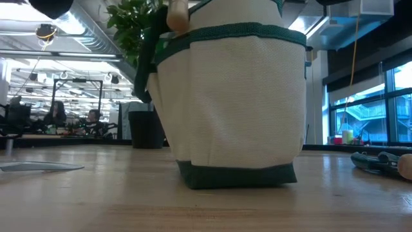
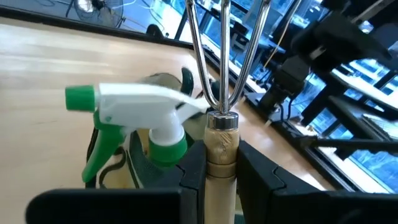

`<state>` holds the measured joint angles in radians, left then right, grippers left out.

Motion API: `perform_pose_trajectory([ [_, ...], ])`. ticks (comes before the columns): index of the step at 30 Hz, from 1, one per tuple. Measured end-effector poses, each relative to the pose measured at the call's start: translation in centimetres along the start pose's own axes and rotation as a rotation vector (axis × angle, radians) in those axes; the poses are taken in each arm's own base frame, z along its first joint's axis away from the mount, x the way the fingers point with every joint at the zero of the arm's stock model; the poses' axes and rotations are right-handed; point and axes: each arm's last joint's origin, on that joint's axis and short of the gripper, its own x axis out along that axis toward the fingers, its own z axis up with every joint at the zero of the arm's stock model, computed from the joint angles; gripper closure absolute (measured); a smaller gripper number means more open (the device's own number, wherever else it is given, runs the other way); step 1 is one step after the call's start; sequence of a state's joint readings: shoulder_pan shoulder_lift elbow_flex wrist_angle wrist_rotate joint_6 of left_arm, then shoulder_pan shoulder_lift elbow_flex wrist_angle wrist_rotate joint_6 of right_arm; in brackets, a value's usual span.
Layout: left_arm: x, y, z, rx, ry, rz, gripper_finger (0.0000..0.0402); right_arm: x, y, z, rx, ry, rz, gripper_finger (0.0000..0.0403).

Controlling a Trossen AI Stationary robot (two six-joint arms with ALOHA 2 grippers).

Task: Pick & Place Garden tools in Gardening bag
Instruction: Put the brown hand rake into the brown gardening bag

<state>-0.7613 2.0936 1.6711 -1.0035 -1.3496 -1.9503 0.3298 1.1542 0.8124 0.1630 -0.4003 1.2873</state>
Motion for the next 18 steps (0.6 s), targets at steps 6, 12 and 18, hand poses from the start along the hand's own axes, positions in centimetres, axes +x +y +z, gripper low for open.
perform_pose_trajectory([
  [6, 0.5, 0.0, 0.2, -0.002, -0.001, 0.012, 0.0349, 0.0, 0.0, -0.1, 0.000, 0.005, -0.001, 0.0096],
  [12, 1.4, 0.0, 0.5, 0.011, -0.030, 0.026, 0.0349, 0.4, 0.2, -1.2, -0.064, 0.084, 0.015, 0.0096],
  [18, 1.9, 0.0, 0.6, 0.044, -0.018, 0.043, 0.0349, 0.5, -0.4, -1.5, -0.053, 0.047, -0.069, 0.0095],
])
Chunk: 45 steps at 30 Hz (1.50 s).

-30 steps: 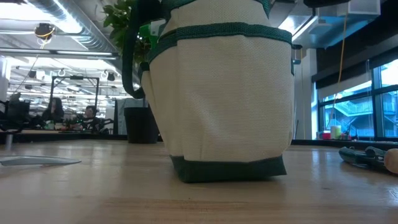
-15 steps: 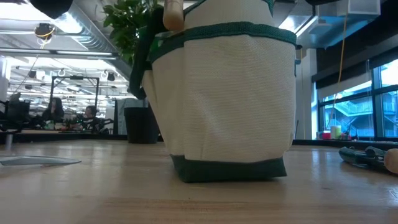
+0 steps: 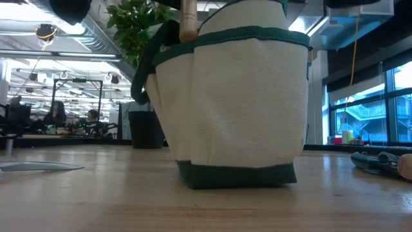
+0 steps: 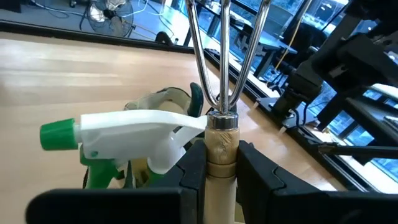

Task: Pick & Place Garden tools in Gardening bag
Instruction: Put the brown hand rake into the brown gardening bag

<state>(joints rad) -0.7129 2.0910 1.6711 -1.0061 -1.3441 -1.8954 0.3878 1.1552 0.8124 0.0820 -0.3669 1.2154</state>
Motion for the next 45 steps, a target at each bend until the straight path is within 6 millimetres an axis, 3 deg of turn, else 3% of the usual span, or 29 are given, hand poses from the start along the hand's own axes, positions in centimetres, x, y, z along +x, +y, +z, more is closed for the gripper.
perform_pose_trajectory([
  [5, 0.1, 0.0, -0.2, 0.031, 0.005, 0.005, 0.0349, 0.0, -0.4, 0.0, 0.018, -0.017, -0.044, 0.0095],
  [14, 0.7, 0.5, -2.3, 0.031, -0.036, 0.003, 0.0349, 0.0, -0.3, 0.0, 0.046, -0.011, -0.030, 0.0095],
  [21, 0.6, 0.4, -2.1, 0.016, -0.067, -0.010, 0.0349, 0.9, -0.9, 0.1, 0.025, 0.008, -0.073, 0.0095],
  [29, 0.9, 0.4, -2.0, 0.075, -0.049, 0.006, 0.0349, 3.9, -0.3, 1.7, -0.105, 0.077, -0.315, 0.0095],
  [34, 1.5, 0.5, -1.9, 0.095, -0.054, 0.021, 0.0349, 5.3, 0.9, 3.1, -0.188, 0.077, -0.359, 0.0095],
  [45, 2.0, 0.7, -2.7, 0.161, -0.019, 0.045, 0.0349, 5.1, 1.1, 3.7, -0.184, 0.084, -0.355, 0.0096],
])
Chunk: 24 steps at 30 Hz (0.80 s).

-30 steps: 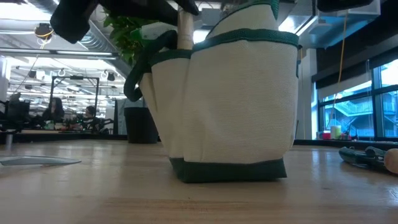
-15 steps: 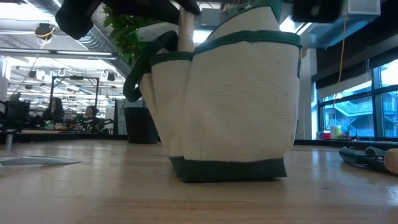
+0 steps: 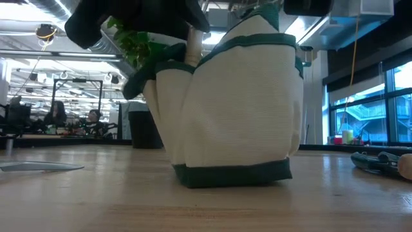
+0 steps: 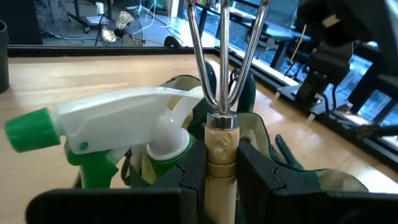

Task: Pick & Place Garden tools in Gardening bag
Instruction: Put the brown hand rake into the brown gardening bag

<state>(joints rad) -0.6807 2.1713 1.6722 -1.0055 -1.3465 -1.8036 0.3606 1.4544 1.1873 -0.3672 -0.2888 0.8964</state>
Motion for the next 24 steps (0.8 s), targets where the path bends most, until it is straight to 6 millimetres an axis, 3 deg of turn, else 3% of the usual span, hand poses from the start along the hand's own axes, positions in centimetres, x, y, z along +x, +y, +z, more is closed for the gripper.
perform_pose_trajectory([
  [8, -0.8, 0.0, -0.5, 0.047, 0.034, -0.011, 0.0349, 0.0, -0.1, -0.1, -0.004, 0.006, -0.007, 0.0096],
  [14, -1.0, 0.0, -0.5, -0.020, 0.023, -0.018, 0.0349, 0.0, -0.1, -0.1, -0.004, 0.008, -0.008, 0.0096],
  [24, -0.6, 0.1, -0.5, 0.050, 0.059, -0.003, 0.0349, 2.9, -1.1, -0.1, 0.009, 0.074, -0.007, 0.0096],
])
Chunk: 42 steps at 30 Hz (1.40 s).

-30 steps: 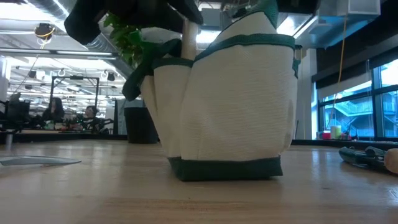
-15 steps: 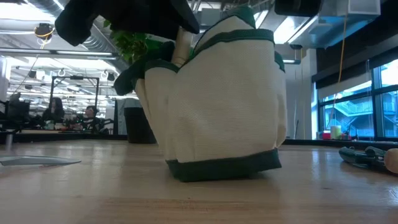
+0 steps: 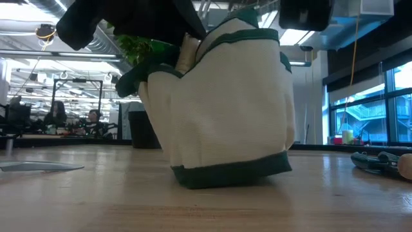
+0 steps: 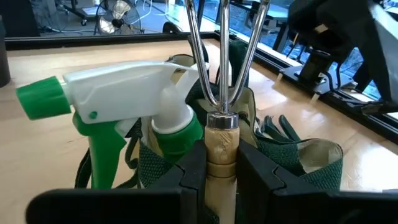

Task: Pick & Place Garden tools in Gardening bag
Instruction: Put the brown hand rake into the brown gardening bag

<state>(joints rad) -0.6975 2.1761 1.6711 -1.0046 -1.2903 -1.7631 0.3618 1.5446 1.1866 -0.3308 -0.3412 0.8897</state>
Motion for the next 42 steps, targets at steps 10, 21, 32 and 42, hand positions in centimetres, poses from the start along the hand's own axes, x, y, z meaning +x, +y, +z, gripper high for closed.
perform_pose_trajectory([
  [10, 1.2, 0.0, 0.5, -0.059, -0.066, 0.015, 0.0349, 0.2, 0.5, 1.0, -0.061, -0.097, 0.059, 0.0116],
  [21, 1.6, 0.1, 0.6, -0.082, -0.072, 0.026, 0.0349, 1.6, -1.8, 0.3, -0.238, -0.054, -0.193, 0.0145],
  [32, 0.5, 0.9, -0.5, -0.182, -0.083, -0.007, 0.0349, 2.1, -1.2, 1.3, -0.366, -0.181, -0.170, 0.0146],
  [42, 1.1, 0.9, -0.2, -0.192, -0.129, -0.006, 0.0349, 5.1, -2.3, 0.1, -0.276, -0.112, -0.226, 0.0146],
])
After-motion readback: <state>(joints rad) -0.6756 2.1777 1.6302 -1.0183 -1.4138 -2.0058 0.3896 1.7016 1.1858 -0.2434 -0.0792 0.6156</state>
